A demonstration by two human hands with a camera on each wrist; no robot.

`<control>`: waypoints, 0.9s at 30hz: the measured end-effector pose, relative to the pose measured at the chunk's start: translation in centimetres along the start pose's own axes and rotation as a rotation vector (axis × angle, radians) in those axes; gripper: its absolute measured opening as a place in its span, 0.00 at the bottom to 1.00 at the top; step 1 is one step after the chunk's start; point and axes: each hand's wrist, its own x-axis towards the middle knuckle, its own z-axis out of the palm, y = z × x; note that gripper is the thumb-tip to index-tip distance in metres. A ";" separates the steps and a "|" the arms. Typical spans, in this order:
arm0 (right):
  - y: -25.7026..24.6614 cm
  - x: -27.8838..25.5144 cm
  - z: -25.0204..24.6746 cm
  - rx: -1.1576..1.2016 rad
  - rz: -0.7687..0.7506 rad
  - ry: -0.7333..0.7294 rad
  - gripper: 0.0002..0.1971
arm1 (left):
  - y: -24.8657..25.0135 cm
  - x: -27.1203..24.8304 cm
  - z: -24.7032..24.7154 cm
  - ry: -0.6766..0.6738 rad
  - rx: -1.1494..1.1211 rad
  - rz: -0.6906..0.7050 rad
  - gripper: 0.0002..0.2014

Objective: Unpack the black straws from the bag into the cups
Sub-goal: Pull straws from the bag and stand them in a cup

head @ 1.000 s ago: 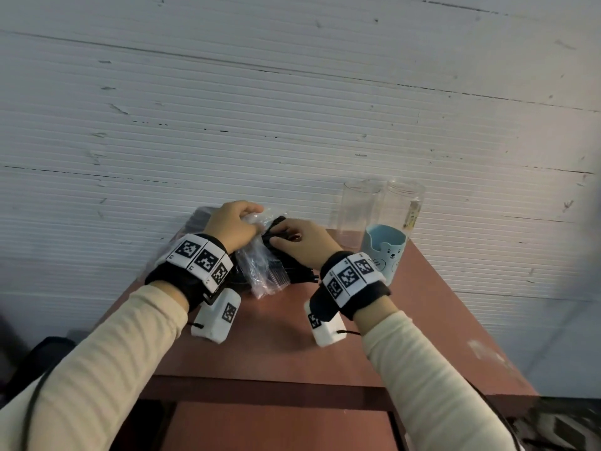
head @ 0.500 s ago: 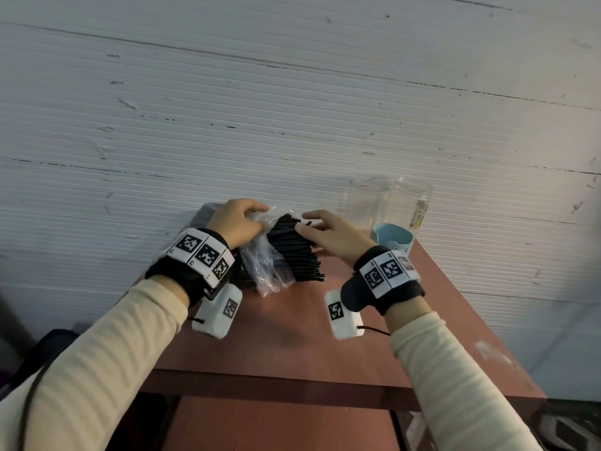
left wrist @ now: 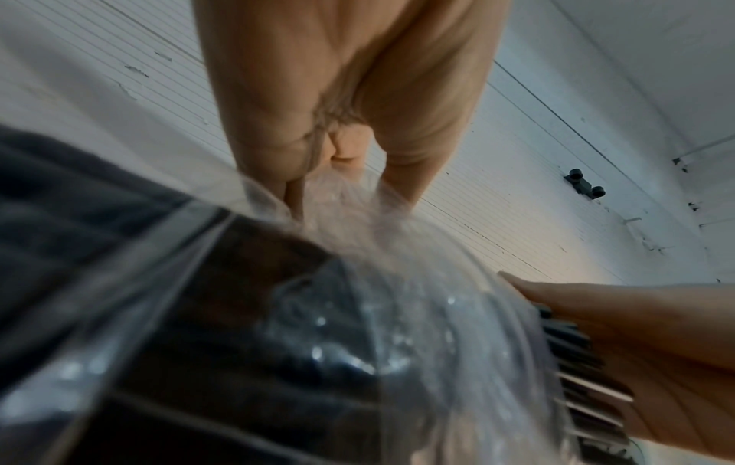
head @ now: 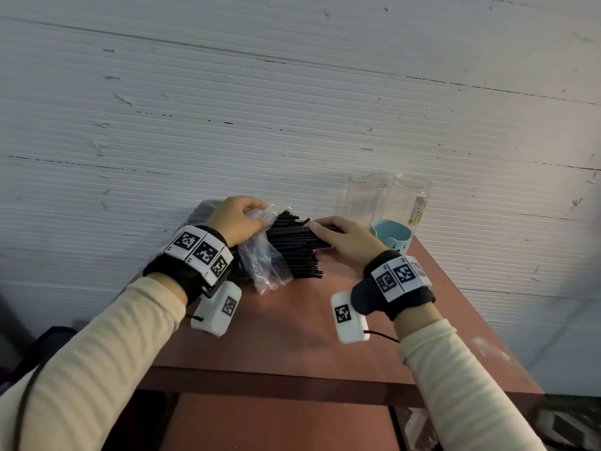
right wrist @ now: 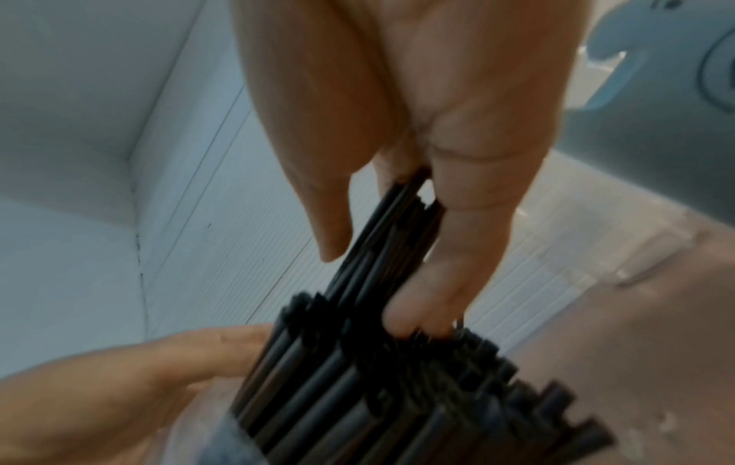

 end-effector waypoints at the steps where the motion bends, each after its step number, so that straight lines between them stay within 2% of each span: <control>1: 0.0 0.2 0.5 0.028 0.002 0.009 0.14 | 0.0 0.0 0.1 0.001 0.007 0.001 0.18; 6: -0.6 0.4 0.8 0.191 0.034 0.034 0.13 | -0.1 0.0 -0.1 0.006 0.020 0.009 0.18; 9: -0.8 -0.2 -0.7 0.188 0.017 0.034 0.07 | 0.3 -0.1 -0.3 -0.008 0.034 0.010 0.18; 11: -0.9 -0.6 -2.0 0.157 -0.002 0.044 0.09 | 0.7 -0.1 -0.3 -0.005 0.090 0.020 0.19; 13: -1.0 -0.9 -3.1 0.116 -0.021 0.051 0.08 | 1.6 -0.3 0.0 0.035 0.172 0.061 0.21; 16: -1.2 -1.6 -4.4 0.061 -0.077 0.081 0.05 | 4.1 -1.0 1.2 0.108 0.207 0.225 0.21; 18: -1.5 -2.2 -4.9 0.022 -0.118 0.102 0.06 | 5.9 -1.2 2.2 -0.009 0.201 0.314 0.26; 20: -1.9 -2.7 -5.3 -0.032 -0.149 0.113 0.06 | 7.4 -1.1 3.4 -0.196 0.284 0.312 0.36; 22: -2.4 -3.3 -5.6 -0.082 -0.177 0.128 0.05 | 8.6 -0.6 4.6 -0.317 0.425 0.290 0.40; 24: -2.9 -4.0 -5.9 -0.136 -0.208 0.146 0.05 | 9.5 -0.3 5.6 -0.374 0.540 0.293 0.38; 27: -3.9 -5.2 -6.6 -0.207 -0.258 0.164 0.05 | 10.2 0.1 6.5 -0.375 0.589 0.333 0.26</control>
